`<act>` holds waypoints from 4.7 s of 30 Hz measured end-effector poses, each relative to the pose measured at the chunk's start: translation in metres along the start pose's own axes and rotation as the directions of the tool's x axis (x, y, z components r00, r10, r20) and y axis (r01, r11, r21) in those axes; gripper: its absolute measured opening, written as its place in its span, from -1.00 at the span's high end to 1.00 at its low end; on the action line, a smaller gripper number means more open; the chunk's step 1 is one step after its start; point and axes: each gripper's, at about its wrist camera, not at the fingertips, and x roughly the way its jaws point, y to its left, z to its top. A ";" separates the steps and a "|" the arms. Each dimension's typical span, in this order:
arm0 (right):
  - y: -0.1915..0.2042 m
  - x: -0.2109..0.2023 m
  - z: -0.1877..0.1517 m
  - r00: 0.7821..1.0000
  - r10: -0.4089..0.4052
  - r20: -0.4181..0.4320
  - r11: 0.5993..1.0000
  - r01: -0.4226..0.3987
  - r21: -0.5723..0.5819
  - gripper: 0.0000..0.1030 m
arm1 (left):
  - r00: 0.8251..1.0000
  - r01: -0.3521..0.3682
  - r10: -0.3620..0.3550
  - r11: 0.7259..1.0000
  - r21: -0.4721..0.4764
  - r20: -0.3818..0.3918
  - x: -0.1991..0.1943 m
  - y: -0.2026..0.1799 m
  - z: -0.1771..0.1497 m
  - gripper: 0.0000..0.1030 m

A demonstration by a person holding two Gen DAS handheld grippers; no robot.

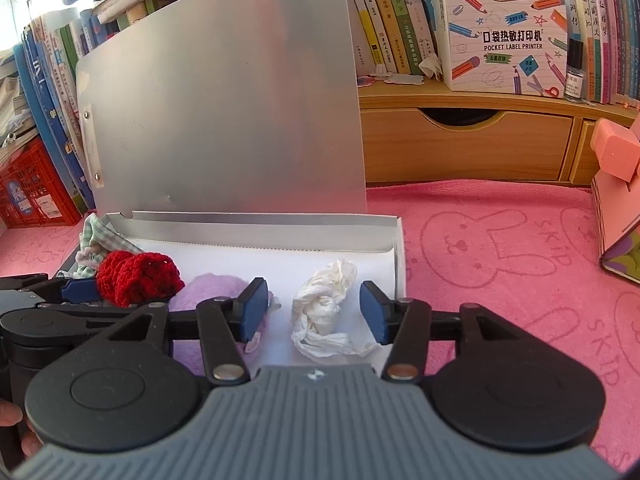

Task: Organize objects
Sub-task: 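Open both tools to release the knitted piece and tissue in the box, then move the left tool to the white origami crane while the right tool reaches a black lid, then grasp the white origami crane with the left tool while the right tool grasps the black lid, then carry the origami crane and black lid with both tools into the grey box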

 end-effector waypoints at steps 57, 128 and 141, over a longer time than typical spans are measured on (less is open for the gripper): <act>0.004 -0.211 -0.211 0.988 -0.076 0.134 0.991 0.090 -0.102 -0.72 | 0.959 0.171 -0.174 0.985 0.034 0.222 -0.258 -0.004 -0.270 -0.92; 0.023 -0.227 -0.199 0.977 -0.008 0.212 0.992 0.034 -0.118 0.29 | 0.929 0.074 -0.060 0.997 -0.026 0.366 -0.268 0.008 -0.217 -0.08; 0.023 -0.216 -0.150 0.971 -0.010 0.239 0.996 0.031 -0.081 0.28 | 0.935 0.099 -0.070 0.993 -0.067 0.348 -0.234 0.034 -0.161 -0.08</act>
